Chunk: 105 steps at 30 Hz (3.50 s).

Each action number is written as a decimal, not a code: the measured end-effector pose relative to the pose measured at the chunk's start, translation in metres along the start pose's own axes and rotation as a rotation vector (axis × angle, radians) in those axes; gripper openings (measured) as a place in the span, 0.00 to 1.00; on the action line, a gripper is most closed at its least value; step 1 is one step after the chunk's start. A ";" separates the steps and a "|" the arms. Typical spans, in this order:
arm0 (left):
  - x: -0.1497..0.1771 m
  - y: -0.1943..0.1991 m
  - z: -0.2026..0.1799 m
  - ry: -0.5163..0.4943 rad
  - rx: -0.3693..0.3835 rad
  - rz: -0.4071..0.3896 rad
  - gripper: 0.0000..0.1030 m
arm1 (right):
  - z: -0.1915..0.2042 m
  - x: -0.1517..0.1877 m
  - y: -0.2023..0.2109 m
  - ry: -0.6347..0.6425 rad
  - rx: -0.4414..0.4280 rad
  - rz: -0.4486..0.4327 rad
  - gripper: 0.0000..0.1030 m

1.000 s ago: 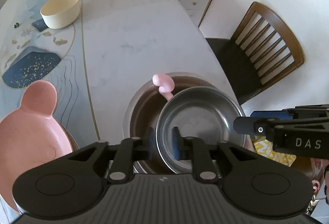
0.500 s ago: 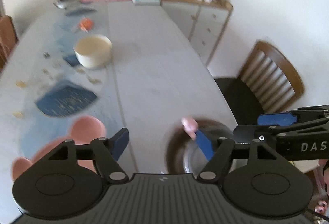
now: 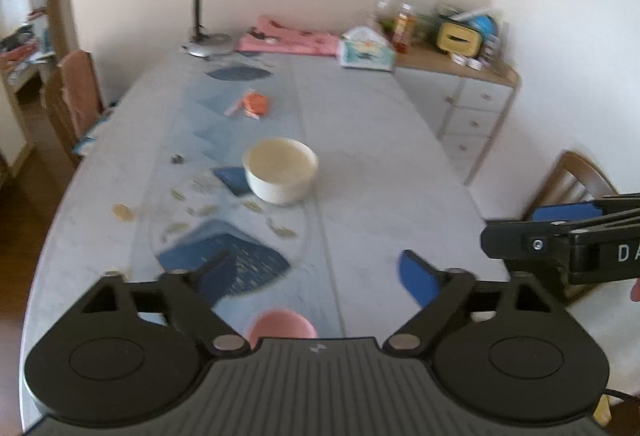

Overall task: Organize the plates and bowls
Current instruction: 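Move both grippers toward the cream bowl, then close both grippers on the cream bowl rim, then carry the cream bowl with both grippers and lower it into the pink pot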

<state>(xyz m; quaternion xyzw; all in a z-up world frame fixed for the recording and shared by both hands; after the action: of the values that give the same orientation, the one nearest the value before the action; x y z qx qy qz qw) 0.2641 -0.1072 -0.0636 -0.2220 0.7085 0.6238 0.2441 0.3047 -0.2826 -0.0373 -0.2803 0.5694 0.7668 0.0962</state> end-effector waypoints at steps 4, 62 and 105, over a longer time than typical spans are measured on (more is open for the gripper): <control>-0.025 -0.012 0.018 0.042 -0.035 -0.027 1.00 | 0.000 -0.027 -0.018 0.008 -0.005 -0.001 0.80; -0.111 -0.308 0.106 0.249 -0.172 0.323 0.24 | -0.045 -0.134 -0.308 0.064 0.036 0.303 0.14; -0.064 -0.138 0.000 0.120 -0.052 0.253 0.03 | -0.036 -0.066 -0.130 0.004 0.127 0.180 0.04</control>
<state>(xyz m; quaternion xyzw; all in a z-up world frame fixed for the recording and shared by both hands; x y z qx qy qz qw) 0.3998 -0.1238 -0.1308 -0.1742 0.7279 0.6532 0.1148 0.4313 -0.2619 -0.1153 -0.2228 0.6400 0.7341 0.0437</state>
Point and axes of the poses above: each gripper's, at about its wrist camera, not at the fingertips, and y roughly against the way its jaws point, z to its left, x to its underside, the point moved 10 cm from there along -y, roughly the way its jaws point, and after that the axes turned 7 degrees about z, right-handed, at the moved point
